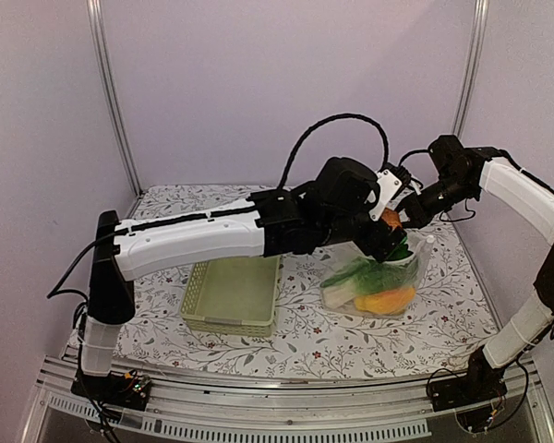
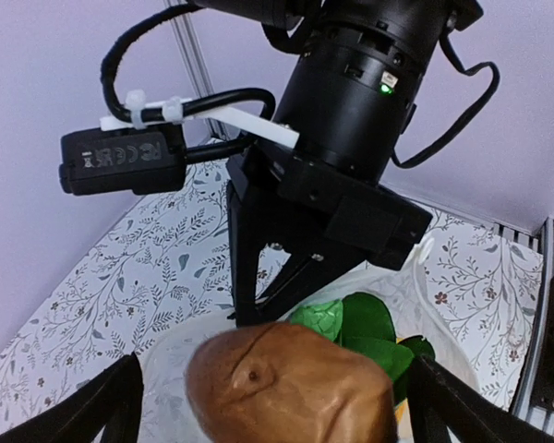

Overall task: Place the food in the zip-top bag and seal the zipper
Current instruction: Place the fake vegetable in the zipper food storage bag, then pass from the right arm to the left

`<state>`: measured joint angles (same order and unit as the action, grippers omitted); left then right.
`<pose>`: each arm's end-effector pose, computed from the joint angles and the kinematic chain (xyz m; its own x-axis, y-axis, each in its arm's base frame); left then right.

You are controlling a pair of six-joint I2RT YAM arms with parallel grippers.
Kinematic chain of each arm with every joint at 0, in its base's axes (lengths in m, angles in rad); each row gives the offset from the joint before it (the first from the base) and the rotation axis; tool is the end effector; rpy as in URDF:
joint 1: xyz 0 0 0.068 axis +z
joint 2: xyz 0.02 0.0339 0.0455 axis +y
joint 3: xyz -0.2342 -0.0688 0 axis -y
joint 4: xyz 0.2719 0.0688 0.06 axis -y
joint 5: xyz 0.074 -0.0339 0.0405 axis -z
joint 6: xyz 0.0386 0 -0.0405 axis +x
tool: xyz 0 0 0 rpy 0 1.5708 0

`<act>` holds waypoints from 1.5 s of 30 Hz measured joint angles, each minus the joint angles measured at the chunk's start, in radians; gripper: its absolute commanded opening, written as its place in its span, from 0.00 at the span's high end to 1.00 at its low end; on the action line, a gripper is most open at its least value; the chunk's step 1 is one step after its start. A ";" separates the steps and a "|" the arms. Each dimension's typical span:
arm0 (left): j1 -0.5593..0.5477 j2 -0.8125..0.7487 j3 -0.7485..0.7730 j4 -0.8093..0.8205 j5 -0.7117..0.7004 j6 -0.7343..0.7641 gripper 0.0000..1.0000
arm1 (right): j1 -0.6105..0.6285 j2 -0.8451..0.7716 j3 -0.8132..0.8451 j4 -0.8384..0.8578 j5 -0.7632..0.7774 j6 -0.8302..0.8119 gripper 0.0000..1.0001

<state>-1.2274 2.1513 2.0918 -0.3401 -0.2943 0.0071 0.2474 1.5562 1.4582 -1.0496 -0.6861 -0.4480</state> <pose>0.1875 -0.4912 0.3099 -0.1252 0.3704 -0.9204 0.8121 0.5712 0.1194 0.3195 0.1059 0.2861 -0.6054 -0.4986 -0.6204 -0.7811 0.5220 0.3427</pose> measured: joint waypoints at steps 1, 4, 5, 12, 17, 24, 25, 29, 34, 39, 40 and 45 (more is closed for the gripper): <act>0.000 0.000 0.001 -0.006 -0.007 -0.001 0.00 | 0.000 0.000 0.000 0.000 0.000 0.000 1.00; 0.000 0.000 0.003 -0.010 -0.023 0.000 0.00 | 0.000 0.000 -0.002 0.001 -0.001 0.000 1.00; 0.000 -0.002 0.000 -0.007 -0.030 0.000 0.00 | 0.000 0.000 -0.003 0.001 -0.001 0.000 1.00; 0.000 -0.163 -0.219 0.093 -0.058 0.042 0.00 | 0.000 0.000 -0.006 0.001 -0.001 0.000 1.00; 0.023 -0.428 -0.553 0.250 0.026 0.097 0.11 | 0.000 0.000 -0.006 0.000 -0.001 -0.001 1.00; 0.145 -0.619 -0.869 0.404 0.294 0.108 0.27 | 0.000 0.000 -0.006 0.000 -0.001 -0.005 1.00; 0.164 -0.618 -0.888 0.414 0.338 0.103 0.26 | 0.000 0.000 -0.006 0.000 -0.001 -0.005 1.00; 0.216 -0.594 -0.941 0.448 0.430 0.093 0.22 | 0.000 0.000 -0.006 -0.003 -0.001 -0.008 1.00; 0.242 -0.531 -0.951 0.503 0.497 0.084 0.20 | 0.000 0.000 -0.006 -0.010 -0.002 -0.012 1.00; 0.266 -0.446 -0.941 0.545 0.570 0.074 0.22 | 0.000 0.000 -0.006 -0.024 -0.007 -0.020 0.99; 0.270 -0.429 -0.937 0.552 0.584 0.074 0.23 | 0.000 0.000 -0.006 -0.026 -0.009 -0.022 0.99; 0.283 -0.363 -0.906 0.620 0.665 0.069 0.27 | 0.000 0.003 -0.005 -0.035 -0.026 -0.028 0.99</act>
<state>-0.9447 1.7885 1.1858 0.2794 0.3710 0.0761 0.2474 1.5589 1.4528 -1.0847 -0.7120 -0.4763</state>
